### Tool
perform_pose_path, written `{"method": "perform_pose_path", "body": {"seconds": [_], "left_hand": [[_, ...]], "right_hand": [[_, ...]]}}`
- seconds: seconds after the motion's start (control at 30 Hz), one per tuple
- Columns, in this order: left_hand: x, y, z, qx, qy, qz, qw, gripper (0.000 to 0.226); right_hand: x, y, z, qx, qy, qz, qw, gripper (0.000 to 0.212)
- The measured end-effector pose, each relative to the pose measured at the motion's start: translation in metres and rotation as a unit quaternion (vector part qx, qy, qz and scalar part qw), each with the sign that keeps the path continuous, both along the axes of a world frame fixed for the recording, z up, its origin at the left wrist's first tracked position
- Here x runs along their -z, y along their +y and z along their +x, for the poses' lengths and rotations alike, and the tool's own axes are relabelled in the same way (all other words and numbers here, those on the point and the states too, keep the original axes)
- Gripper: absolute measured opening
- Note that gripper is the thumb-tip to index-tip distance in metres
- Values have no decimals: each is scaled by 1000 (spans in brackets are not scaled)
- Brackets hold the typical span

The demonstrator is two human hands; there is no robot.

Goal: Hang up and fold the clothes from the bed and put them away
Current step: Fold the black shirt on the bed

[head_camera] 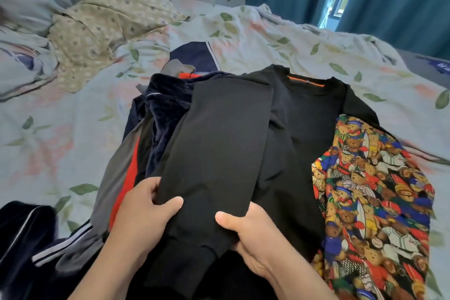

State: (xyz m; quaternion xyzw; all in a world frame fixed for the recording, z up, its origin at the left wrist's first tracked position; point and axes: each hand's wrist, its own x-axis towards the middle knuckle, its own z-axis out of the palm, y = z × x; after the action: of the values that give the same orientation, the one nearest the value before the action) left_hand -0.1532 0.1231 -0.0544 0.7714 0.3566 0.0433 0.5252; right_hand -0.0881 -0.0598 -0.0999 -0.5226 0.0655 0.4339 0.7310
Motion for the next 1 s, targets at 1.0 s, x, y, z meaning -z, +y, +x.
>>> {"method": "perform_pose_path", "body": {"seconds": [1.0], "left_hand": [[-16, -10, 3, 140, -11, -312, 939, 36]], "right_hand": [[-40, -4, -61, -11, -370, -241, 897, 20]]}}
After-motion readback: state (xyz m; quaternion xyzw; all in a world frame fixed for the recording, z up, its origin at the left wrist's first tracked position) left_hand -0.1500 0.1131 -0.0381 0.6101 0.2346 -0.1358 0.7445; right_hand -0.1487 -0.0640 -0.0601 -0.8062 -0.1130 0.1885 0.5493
